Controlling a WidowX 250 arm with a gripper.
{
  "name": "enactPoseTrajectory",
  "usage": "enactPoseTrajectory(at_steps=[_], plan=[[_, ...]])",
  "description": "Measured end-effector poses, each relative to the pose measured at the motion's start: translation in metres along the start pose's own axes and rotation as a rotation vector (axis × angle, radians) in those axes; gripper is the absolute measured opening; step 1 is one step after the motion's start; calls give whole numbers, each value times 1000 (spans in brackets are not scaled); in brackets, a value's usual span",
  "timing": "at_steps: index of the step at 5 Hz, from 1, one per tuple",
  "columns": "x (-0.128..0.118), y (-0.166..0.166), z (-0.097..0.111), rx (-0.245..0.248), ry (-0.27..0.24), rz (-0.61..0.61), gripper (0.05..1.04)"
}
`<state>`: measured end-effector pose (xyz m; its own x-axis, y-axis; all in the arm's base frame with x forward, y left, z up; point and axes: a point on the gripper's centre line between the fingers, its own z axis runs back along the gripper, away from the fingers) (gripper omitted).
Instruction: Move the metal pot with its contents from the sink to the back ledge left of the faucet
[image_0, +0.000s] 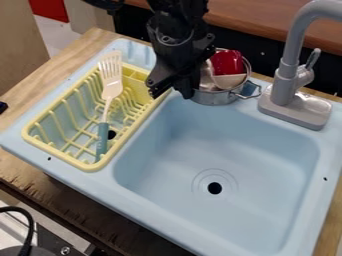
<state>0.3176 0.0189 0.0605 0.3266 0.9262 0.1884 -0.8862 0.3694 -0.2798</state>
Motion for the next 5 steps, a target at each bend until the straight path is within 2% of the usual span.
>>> enactPoseTrajectory(at_steps=[1,2,4,5], plan=[[-1,2,0,11,6,4,75],[1,5,-1,37,6,4,206],[7,5,2,50,27,34,756],[7,6,3,59,37,40,987]])
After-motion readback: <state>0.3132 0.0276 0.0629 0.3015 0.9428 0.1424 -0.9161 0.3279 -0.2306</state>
